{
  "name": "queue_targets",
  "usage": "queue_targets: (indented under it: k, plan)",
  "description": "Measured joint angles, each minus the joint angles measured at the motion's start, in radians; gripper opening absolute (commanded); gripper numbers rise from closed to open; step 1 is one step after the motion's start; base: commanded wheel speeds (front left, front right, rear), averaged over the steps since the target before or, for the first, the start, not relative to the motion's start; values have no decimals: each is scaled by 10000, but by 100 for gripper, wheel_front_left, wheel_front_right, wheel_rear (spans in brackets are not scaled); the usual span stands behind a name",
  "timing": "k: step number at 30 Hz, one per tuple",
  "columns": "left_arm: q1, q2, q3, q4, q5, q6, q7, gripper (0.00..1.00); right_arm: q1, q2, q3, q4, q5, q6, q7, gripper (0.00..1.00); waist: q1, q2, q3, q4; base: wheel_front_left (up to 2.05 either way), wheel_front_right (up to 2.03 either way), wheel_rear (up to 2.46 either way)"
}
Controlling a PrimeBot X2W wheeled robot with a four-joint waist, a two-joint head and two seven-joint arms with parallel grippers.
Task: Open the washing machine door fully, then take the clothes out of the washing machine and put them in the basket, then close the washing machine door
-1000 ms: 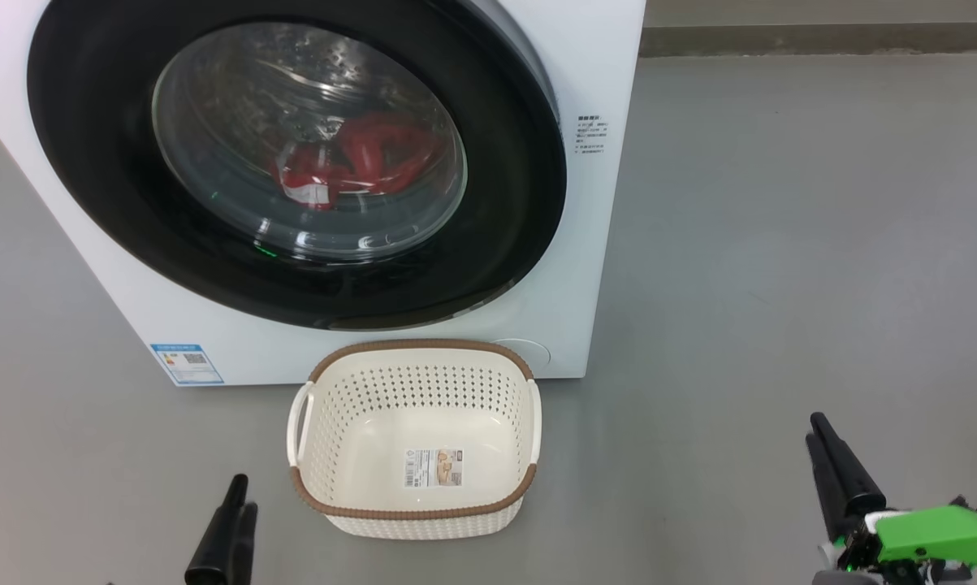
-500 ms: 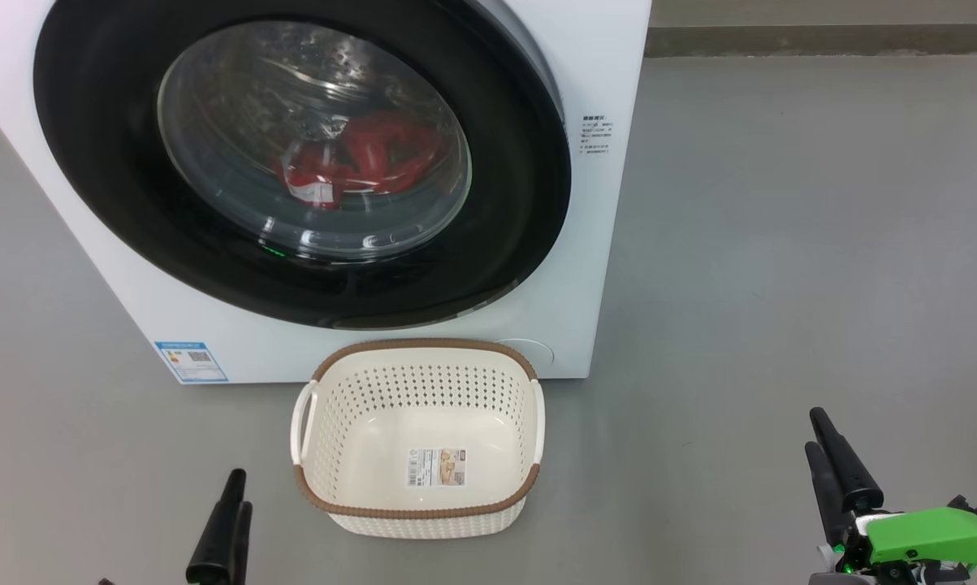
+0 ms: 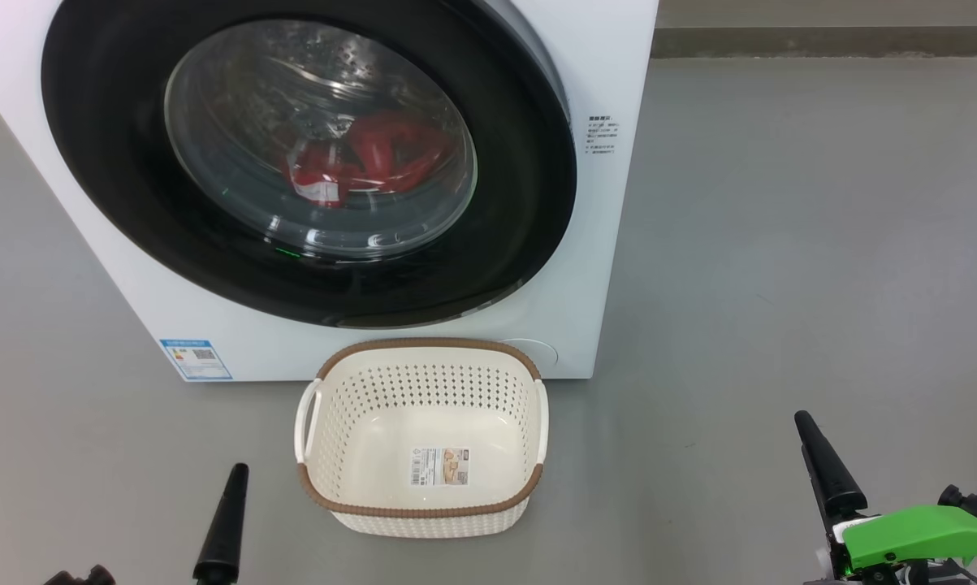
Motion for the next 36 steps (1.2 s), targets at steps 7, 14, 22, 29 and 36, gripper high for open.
queue_targets:
  k: [7, 14, 22, 29, 36]
  plan:
    - [205, 6, -130, -161, 1152, 111, -211, 100, 11, -90, 105, 38, -976, 0, -186, 100, 0, 0, -13, 29, 0, 0, 0]
    - [208, 12, -290, -374, 2236, 259, -387, 100, 150, -102, 182, 33, -1781, 0, -403, 100, 0, 0, 1, 70, 0, 0, 0]
    - [270, 17, -360, -596, 3292, 347, -646, 100, 152, -148, 288, 31, -2826, 0, -625, 100, 0, 0, 10, 108, 0, 0, 0]
    - [375, 29, -487, -763, 4305, 441, -826, 100, 205, -178, 299, -17, -3618, 0, -800, 100, 0, 1, 18, 136, 0, 0, 0]
    - [391, 42, -587, -938, 5149, 525, -1005, 100, 234, -188, 320, -50, -4316, 2, -1034, 100, 0, 0, 22, 163, 0, 0, 0]
